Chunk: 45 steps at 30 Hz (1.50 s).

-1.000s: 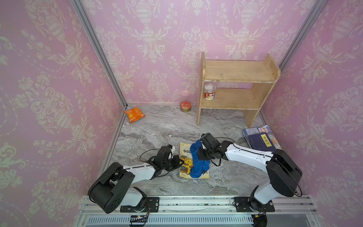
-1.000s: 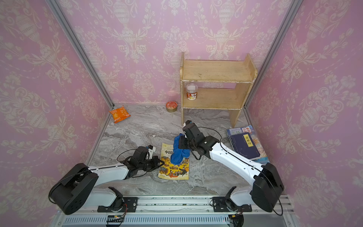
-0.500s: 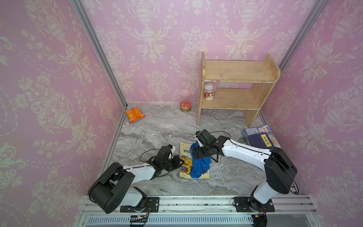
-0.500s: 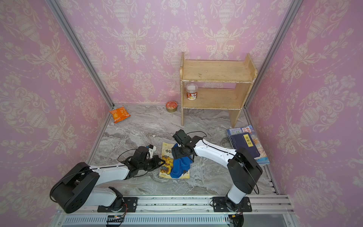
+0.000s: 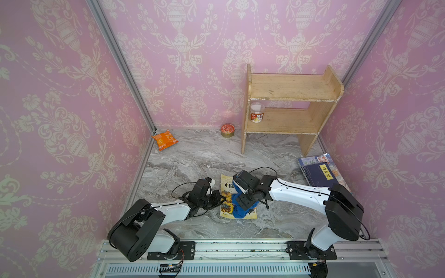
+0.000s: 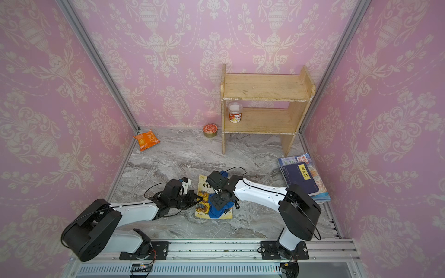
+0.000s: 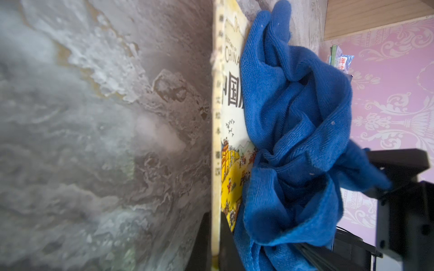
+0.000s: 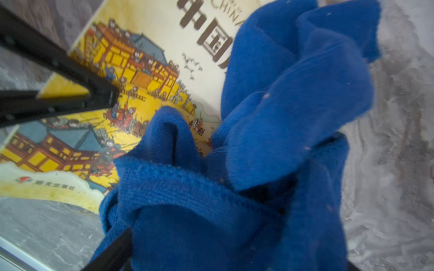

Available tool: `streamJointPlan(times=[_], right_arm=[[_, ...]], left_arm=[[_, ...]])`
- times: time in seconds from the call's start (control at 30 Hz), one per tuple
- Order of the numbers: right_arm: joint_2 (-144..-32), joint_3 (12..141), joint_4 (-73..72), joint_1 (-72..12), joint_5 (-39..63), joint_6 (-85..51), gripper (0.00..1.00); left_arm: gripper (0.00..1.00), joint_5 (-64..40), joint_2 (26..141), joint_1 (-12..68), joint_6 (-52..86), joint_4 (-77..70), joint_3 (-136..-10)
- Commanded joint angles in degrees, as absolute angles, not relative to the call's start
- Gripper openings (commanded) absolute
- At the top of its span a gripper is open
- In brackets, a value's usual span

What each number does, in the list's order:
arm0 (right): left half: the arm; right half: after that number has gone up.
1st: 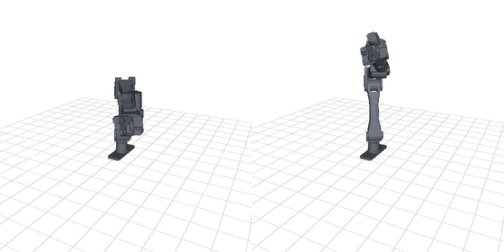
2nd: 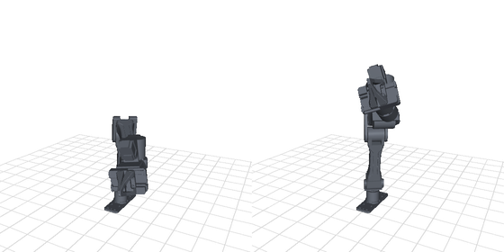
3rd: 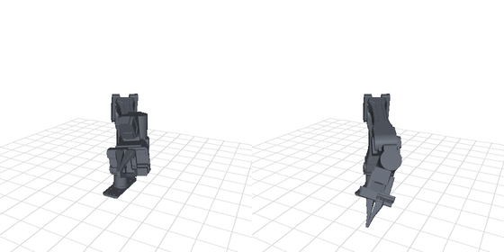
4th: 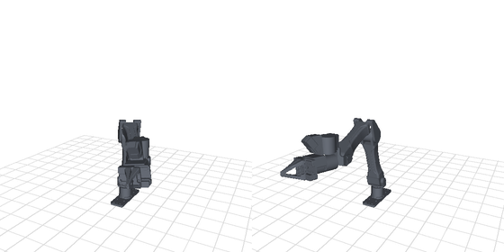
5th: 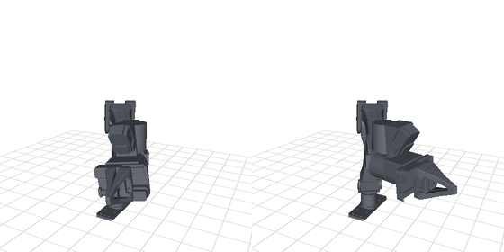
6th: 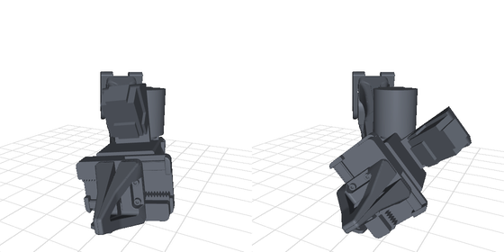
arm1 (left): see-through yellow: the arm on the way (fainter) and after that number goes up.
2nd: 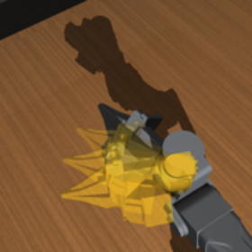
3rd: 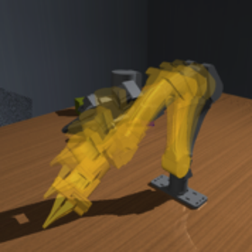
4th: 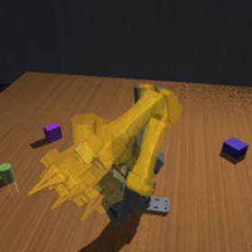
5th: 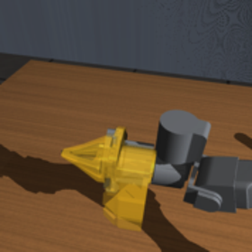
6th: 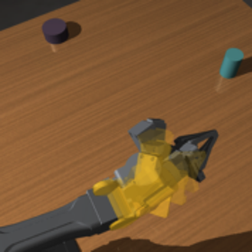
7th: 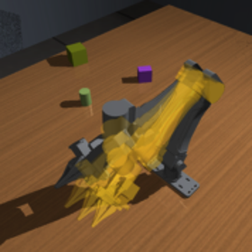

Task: Wipe the cover of the book
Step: Wipe the dirt from the cover of the book.

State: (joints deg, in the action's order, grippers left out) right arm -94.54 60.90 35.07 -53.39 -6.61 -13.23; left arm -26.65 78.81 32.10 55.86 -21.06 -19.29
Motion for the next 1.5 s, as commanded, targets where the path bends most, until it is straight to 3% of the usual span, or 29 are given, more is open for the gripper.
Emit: streamJointPlan(times=[0.0,0.13,0.23,0.27,0.47,0.7,0.83,1.0,1.17,1.3,1.47], right_arm=[[-98.33,58.91,36.19,-54.82,-6.39,-17.50,0.74],[-102.18,59.49,34.13,-55.29,-5.12,-20.11,0.50],[-105.38,62.41,33.22,-53.50,-3.58,-20.19,0.04],[-106.29,63.30,32.33,-51.84,-1.54,-20.66,0.00],[-113.73,70.38,24.30,-42.34,7.18,-27.77,0.00],[-123.98,80.49,19.23,-47.94,8.34,-36.59,0.00],[-119.67,71.97,15.34,-47.92,6.31,-39.52,0.00],[-108.64,52.49,13.89,-41.17,0.49,-42.41,0.00],[-105.92,46.69,13.89,-35.46,-1.40,-44.58,0.00],[-111.00,51.88,10.93,-39.55,1.00,-48.80,0.00],[-120.86,68.55,12.85,-48.78,1.90,-50.10,0.00]], left_arm=[[0.00,-28.39,78.66,32.43,53.85,-19.69,-19.76],[0.00,-28.72,78.77,32.43,53.88,-19.78,-19.95],[0.00,-29.23,79.23,32.43,53.79,-20.03,-20.12],[0.00,-29.42,79.30,32.51,53.79,-20.04,-20.04],[0.00,-30.23,79.74,32.78,54.04,-20.87,-19.14],[0.00,-30.50,81.91,33.57,55.58,-23.37,-19.06],[0.00,-29.09,80.70,33.57,55.63,-22.56,-18.57],[0.00,-27.22,78.88,33.57,54.76,-20.49,-18.51],[0.00,-27.41,79.45,33.57,55.10,-20.85,-18.78],[0.00,-27.60,79.37,33.75,55.43,-20.65,-18.80],[0.00,-26.58,79.03,34.27,56.63,-20.91,-18.57]])
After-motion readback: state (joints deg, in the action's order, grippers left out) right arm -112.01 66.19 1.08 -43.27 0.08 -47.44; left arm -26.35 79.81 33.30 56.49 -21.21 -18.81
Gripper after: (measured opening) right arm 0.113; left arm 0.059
